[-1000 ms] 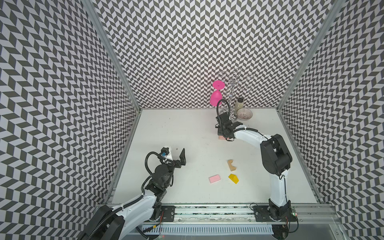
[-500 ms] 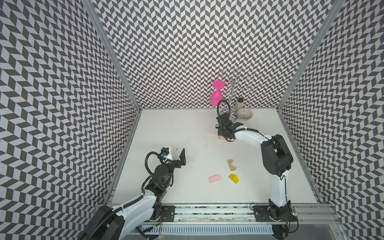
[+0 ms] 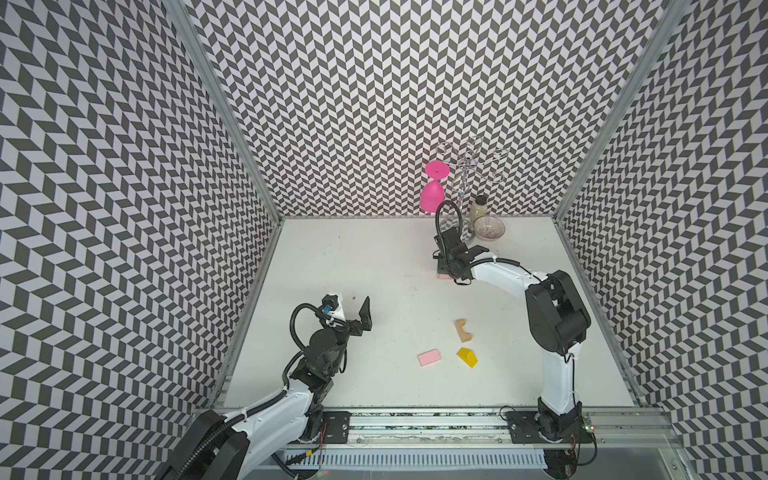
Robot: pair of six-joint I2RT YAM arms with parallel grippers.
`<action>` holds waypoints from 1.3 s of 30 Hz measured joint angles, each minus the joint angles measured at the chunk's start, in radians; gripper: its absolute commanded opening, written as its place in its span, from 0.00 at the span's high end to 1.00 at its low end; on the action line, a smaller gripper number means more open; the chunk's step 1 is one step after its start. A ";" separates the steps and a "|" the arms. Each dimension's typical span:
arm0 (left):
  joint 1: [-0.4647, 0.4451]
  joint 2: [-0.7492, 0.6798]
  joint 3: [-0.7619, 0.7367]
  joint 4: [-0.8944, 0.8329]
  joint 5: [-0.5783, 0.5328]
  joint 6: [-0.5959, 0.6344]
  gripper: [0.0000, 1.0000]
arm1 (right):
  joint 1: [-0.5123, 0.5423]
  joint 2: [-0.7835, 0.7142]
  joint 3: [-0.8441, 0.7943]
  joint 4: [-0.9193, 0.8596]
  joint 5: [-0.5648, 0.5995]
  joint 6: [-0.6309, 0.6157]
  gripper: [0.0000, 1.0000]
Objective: Build the wood block tower
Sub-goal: 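Lower the orange block onto the yellow cubes with the right gripper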
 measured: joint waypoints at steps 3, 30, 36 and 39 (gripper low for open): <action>0.000 0.001 0.000 0.000 0.000 0.000 0.00 | 0.000 0.000 0.000 0.000 -0.002 0.000 0.41; 0.000 0.003 0.000 0.000 0.000 0.000 0.00 | 0.000 0.000 0.000 0.000 -0.031 0.008 0.33; 0.000 0.006 0.000 0.000 0.000 0.000 0.00 | 0.000 0.000 0.004 -0.001 -0.035 0.011 0.33; 0.000 0.006 0.000 0.000 0.000 0.000 0.00 | 0.000 0.000 0.008 -0.001 -0.037 0.012 0.33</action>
